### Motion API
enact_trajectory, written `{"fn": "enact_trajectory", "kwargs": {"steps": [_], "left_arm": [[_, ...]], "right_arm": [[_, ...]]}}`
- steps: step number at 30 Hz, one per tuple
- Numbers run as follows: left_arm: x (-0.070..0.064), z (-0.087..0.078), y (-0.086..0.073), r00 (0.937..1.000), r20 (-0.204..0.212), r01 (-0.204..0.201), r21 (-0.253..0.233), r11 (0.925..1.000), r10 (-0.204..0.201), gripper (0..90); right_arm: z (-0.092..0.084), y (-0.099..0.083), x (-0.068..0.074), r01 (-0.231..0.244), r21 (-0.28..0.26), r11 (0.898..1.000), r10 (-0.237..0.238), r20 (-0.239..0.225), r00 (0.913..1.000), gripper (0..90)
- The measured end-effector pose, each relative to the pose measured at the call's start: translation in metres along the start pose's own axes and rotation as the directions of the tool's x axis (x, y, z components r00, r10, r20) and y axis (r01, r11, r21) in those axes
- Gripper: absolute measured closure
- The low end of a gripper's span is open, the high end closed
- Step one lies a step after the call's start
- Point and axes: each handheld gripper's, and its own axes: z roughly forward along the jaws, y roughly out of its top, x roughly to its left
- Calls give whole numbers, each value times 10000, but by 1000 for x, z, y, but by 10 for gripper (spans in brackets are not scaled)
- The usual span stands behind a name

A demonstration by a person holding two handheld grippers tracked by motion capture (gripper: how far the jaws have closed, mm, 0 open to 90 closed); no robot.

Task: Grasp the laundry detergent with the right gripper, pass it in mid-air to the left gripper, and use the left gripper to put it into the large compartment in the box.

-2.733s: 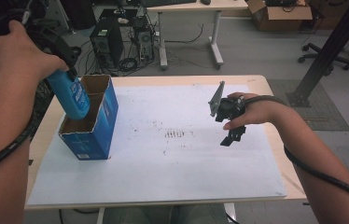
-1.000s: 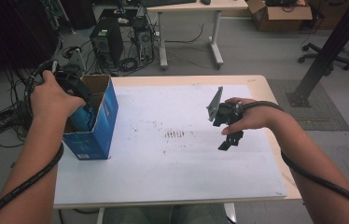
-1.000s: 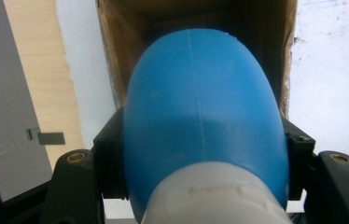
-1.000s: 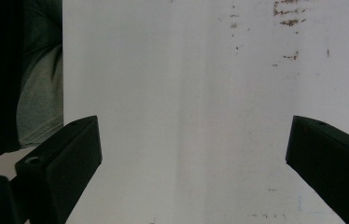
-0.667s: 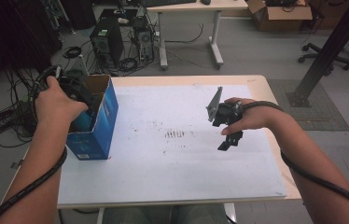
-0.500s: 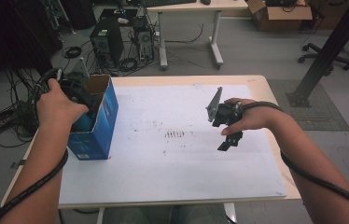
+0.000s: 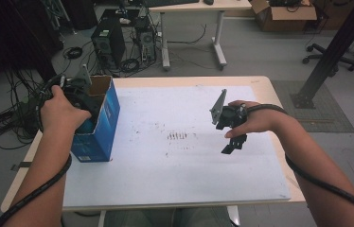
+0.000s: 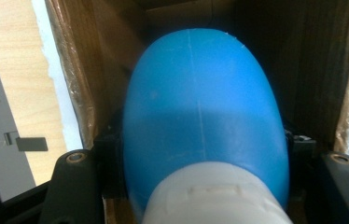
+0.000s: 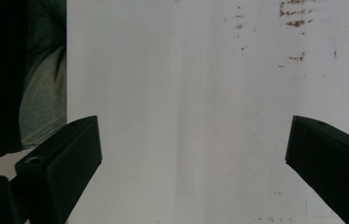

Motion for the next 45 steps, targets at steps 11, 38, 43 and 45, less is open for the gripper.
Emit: {"fn": "enact_trajectory", "kwargs": {"steps": [11, 38, 43, 45], "left_arm": [[0, 8, 2, 10000, 13, 13, 238, 9997, -13, 373], [5, 12, 1, 9997, 222, 62, 261, 9996, -68, 368], [4, 12, 1, 9996, 253, 104, 187, 9998, -109, 362], [5, 10, 1, 9996, 259, 135, 86, 9999, -137, 350]], "right_arm": [[0, -2, -1, -75, -3, 10000, 75, -5, 10000, 37], [-1, -3, 0, -86, -87, 9999, 86, 20, 10000, 36], [-1, -4, 1, -84, -98, 9999, 84, 14, 10000, 38], [-1, -5, 1, -88, -117, 9999, 88, 29, 10000, 37]]}}
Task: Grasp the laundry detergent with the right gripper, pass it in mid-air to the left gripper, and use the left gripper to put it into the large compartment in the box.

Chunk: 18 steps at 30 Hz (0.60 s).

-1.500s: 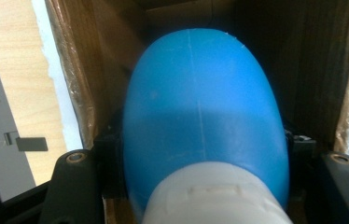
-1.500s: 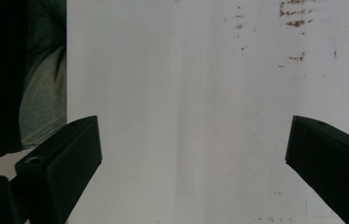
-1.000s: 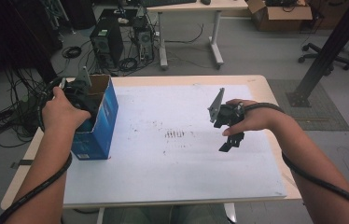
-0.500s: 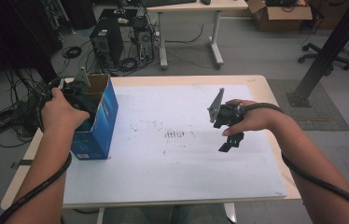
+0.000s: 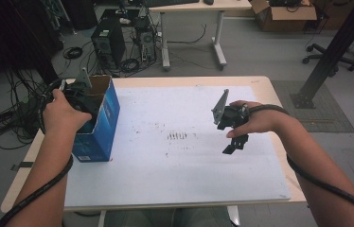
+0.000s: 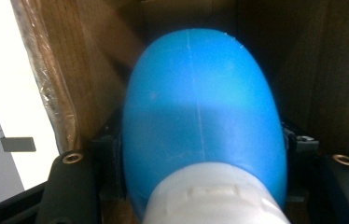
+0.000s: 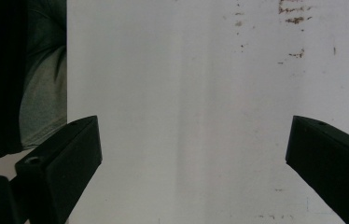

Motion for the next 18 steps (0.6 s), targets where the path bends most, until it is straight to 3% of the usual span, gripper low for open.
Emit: {"fn": "enact_trajectory", "kwargs": {"steps": [18], "left_arm": [[-3, -4, 1, 9999, -2, 115, 163, 9998, -115, 301]], "right_arm": [[-2, -6, 2, -101, -114, 9999, 101, 42, 9999, 37]]}}
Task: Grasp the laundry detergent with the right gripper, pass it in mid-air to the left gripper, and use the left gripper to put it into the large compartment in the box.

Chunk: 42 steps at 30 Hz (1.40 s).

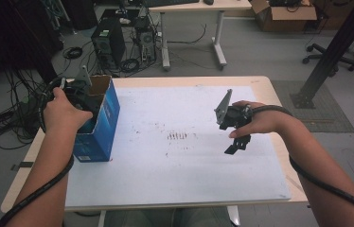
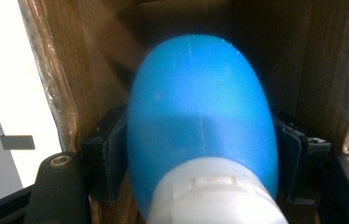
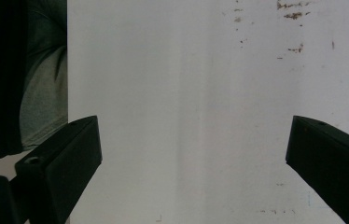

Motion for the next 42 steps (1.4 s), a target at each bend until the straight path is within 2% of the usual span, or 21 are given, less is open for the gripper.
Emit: {"fn": "enact_trajectory", "kwargs": {"steps": [16, 19, 35, 42], "left_arm": [[-2, -8, -3, 9997, -138, 199, 25, 9998, -199, 282], [-2, -10, -4, 9995, -225, 214, 17, 9998, -214, 249], [-3, -24, -9, 9988, -403, 277, -18, 9996, -278, 196], [-3, -35, -14, 9983, -573, -75, -211, 9998, 63, 111]], "right_arm": [[-3, -4, 2, 8, -94, 10000, -7, 60, 10000, 37], [-4, -5, 3, 12, -86, 10000, -11, 83, 10000, 37], [-8, -3, 4, 101, -173, 9998, -98, 157, 9998, 37], [-10, -4, 4, 118, -231, 9997, -114, 193, 9997, 37]]}}
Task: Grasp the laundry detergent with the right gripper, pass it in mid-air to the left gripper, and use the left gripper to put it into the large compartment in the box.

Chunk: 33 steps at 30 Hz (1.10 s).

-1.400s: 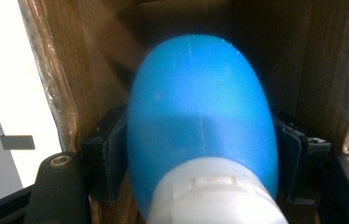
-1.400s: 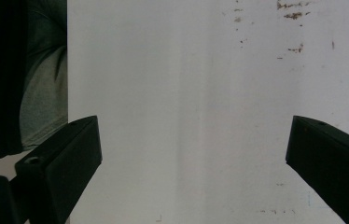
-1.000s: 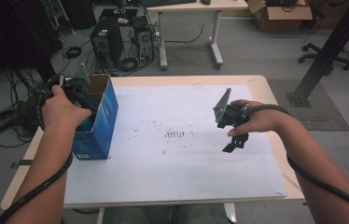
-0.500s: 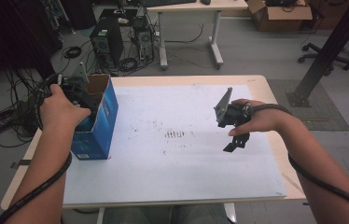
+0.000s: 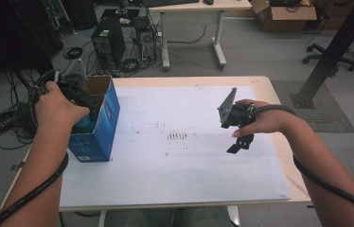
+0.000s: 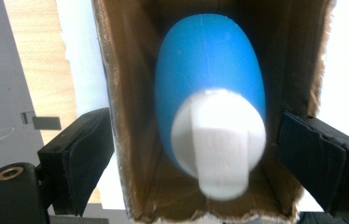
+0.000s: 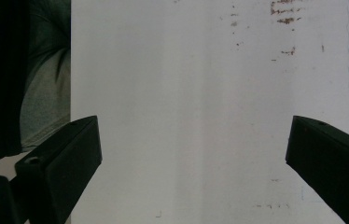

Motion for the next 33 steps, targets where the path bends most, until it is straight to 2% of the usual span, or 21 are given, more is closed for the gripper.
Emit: {"fn": "enact_trajectory", "kwargs": {"steps": [3, 8, 12, 13, 14, 15, 18, 19, 20, 21, 24, 27, 28, 29, 30, 31, 32, 33], "left_arm": [[-2, -10, -3, 9986, -126, -512, -156, 9986, 510, 92], [-5, -19, -6, 9959, -64, -909, -358, 9952, 907, 85], [-12, -29, -9, 9888, -133, -1490, -541, 9874, 1485, 47], [-16, -33, -9, 9839, -116, -1789, -614, 9820, 1785, 36], [-16, -33, -9, 9839, -116, -1789, -614, 9820, 1785, 23], [-18, -35, -10, 9801, -63, -1985, -655, 9779, 1985, 23], [-25, -41, -11, 9677, -66, -2518, -724, 9651, 2520, 2], [-29, -45, -12, 9580, 75, -2853, -803, 9551, 2868, 2], [-29, -45, -12, 9580, 75, -2853, -803, 9551, 2868, 2], [-32, -46, -12, 9532, 131, -3003, -786, 9506, 3022, 2], [-39, -51, -12, 9277, 262, -3694, -805, 9258, 3724, 2], [-49, -57, -13, 8983, 368, -4334, -896, 8967, 4379, 2], [-53, -60, -13, 8855, 439, -4570, -977, 8841, 4626, 2], [-56, -62, -13, 8760, 452, -4742, -1015, 8746, 4802, 2], [-60, -64, -13, 8632, 401, -4974, -1024, 8615, 5032, 2], [-69, -69, -14, 8249, 212, -5599, -1065, 8217, 5648, 2], [-69, -69, -14, 8249, 212, -5599, -1065, 8217, 5648, 2], [-75, -70, -15, 8056, 94, -5879, -1105, 8014, 5923, 2]], "right_arm": [[0, 1, 0, 16, -27, 10000, -16, 10, 10000, 37], [0, 3, 0, 54, -47, 10000, -54, -2, 10000, 37], [0, 4, -1, 63, -55, 10000, -63, 18, 10000, 37], [0, 5, 0, 39, -46, 10000, -39, 7, 10000, 37], [0, 5, 0, 39, -46, 10000, -39, 7, 10000, 37], [-1, 5, -1, 55, -62, 10000, -54, 15, 10000, 37], [-2, 7, -1, 92, -85, 9999, -92, 35, 10000, 37], [-2, 7, -1, 85, -95, 9999, -84, 45, 10000, 37], [-2, 7, -1, 85, -95, 9999, -84, 45, 10000, 37], [-2, 8, -1, 73, -99, 9999, -72, 54, 10000, 37], [-4, 8, -1, 73, -146, 9999, -72, 68, 10000, 37], [-5, 9, -1, 81, -170, 9998, -79, 96, 9999, 37], [-6, 10, -1, 107, -181, 9998, -105, 107, 9999, 37], [-6, 10, -1, 112, -178, 9998, -110, 115, 9999, 37], [-7, 11, -1, 122, -184, 9998, -120, 125, 9998, 37], [-8, 12, -1, 115, -181, 9998, -113, 140, 9998, 37], [-8, 12, -1, 115, -181, 9998, -113, 140, 9998, 37], [-9, 12, -1, 142, -191, 9997, -140, 151, 9998, 37]]}}
